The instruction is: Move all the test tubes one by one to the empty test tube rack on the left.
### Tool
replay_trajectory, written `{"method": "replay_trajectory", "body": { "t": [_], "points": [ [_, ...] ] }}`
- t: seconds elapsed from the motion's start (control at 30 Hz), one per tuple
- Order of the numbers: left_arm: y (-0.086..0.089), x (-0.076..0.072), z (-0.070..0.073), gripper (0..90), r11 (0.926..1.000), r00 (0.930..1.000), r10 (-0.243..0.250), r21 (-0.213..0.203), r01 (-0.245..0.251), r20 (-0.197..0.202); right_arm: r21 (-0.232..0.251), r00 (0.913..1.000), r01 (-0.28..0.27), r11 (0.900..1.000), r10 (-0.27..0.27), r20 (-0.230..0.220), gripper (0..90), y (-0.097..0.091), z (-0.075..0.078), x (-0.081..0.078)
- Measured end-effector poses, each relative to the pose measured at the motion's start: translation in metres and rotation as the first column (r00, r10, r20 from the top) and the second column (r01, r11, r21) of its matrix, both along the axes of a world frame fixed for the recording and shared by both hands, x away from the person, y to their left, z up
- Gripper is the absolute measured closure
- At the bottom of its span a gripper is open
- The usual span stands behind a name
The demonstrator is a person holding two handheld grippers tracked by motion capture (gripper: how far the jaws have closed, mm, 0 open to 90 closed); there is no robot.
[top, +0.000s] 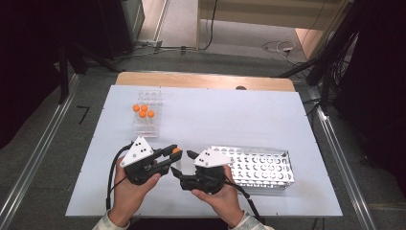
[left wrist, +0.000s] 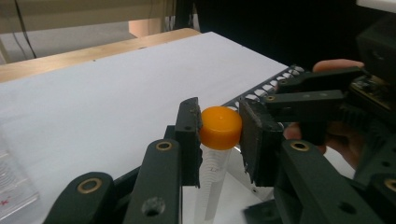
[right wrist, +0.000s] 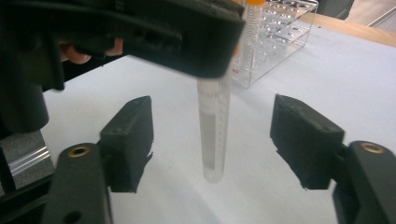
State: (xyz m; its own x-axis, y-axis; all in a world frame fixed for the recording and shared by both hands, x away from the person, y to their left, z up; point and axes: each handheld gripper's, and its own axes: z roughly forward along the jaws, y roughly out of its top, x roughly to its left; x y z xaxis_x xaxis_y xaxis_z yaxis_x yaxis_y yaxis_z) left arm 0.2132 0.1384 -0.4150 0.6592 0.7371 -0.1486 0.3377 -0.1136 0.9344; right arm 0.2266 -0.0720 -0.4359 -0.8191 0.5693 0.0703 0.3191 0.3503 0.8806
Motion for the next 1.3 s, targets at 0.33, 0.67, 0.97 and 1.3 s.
{"method": "replay_trajectory", "body": {
  "t": [0.33, 0.67, 0.97, 1.3],
  "points": [
    [0.028, 0.008, 0.01, 70.6, 0.9962, 0.9968, 0.08, -0.033, -0.08, 0.005, 0.008, 0.9999, 0.008, 0.9999, -0.008, 0.01, 21.5, -0.022, 0.004, -0.007],
    [0.06, 0.02, 0.017, 70.5, 0.9843, 0.985, 0.172, -0.039, -0.172, 0.001, 0.001, 0.9995, 0.025, 0.9997, -0.025, 0.016, 21.5, -0.039, 0.004, -0.011],
    [0.079, 0.033, 0.022, 70.5, 0.9712, 0.9721, 0.235, -0.042, -0.235, -0.007, 0.004, 0.9988, 0.047, 0.9989, -0.047, 0.014, 21.5, -0.05, 0.004, -0.009],
    [0.093, 0.045, 0.028, 70.6, 0.9569, 0.9577, 0.288, -0.038, -0.288, -0.003, 0.0, 0.9978, 0.066, 0.9978, -0.066, 0.007, 21.5, -0.057, 0.002, -0.008]
  ]
}}
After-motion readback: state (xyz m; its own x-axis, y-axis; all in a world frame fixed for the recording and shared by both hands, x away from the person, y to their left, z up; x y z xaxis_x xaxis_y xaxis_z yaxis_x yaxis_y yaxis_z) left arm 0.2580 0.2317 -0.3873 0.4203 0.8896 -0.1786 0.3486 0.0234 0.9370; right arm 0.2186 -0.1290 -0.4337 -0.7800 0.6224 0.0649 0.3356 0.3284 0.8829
